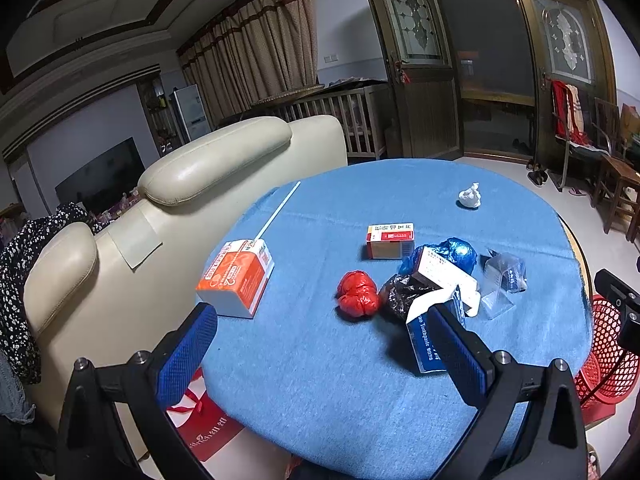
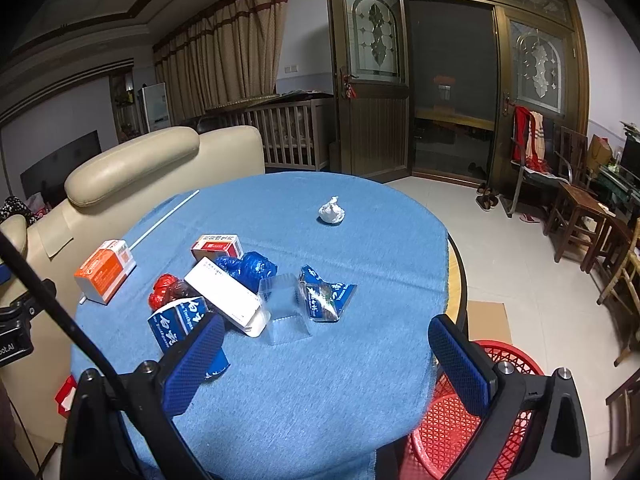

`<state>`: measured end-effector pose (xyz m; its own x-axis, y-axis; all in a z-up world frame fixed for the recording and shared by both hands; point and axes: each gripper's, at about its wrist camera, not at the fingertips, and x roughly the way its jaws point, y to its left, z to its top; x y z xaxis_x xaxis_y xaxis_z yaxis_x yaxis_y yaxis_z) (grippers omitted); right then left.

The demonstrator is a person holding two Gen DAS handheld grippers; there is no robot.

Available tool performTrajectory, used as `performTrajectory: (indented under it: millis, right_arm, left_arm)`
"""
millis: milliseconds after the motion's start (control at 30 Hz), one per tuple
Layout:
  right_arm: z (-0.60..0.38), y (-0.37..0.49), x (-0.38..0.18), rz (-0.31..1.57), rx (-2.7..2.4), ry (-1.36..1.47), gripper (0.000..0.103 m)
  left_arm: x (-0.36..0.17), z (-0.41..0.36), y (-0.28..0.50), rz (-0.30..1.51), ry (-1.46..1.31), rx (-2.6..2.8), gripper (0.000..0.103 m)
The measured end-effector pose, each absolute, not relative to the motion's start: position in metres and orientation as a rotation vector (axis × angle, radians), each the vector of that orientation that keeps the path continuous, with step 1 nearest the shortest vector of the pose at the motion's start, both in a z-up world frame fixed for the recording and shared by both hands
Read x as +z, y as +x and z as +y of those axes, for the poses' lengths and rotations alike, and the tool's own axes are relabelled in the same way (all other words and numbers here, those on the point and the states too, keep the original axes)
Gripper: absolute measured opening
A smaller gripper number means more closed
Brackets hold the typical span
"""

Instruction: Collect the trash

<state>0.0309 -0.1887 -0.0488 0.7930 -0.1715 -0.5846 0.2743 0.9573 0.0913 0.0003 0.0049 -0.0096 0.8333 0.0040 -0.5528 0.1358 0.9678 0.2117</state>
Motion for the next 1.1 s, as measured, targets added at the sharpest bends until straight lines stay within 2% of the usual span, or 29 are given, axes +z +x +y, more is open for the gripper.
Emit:
performTrajectory:
  millis: [1100]
  right_arm:
    - [-0.1920, 0.0349, -0.0554, 0.635, -0.243, 0.194, 0.103]
  left_arm:
    - [-0.0163, -0.0002, 0.0026, 0.610, 0.273, -0.082, 0.103]
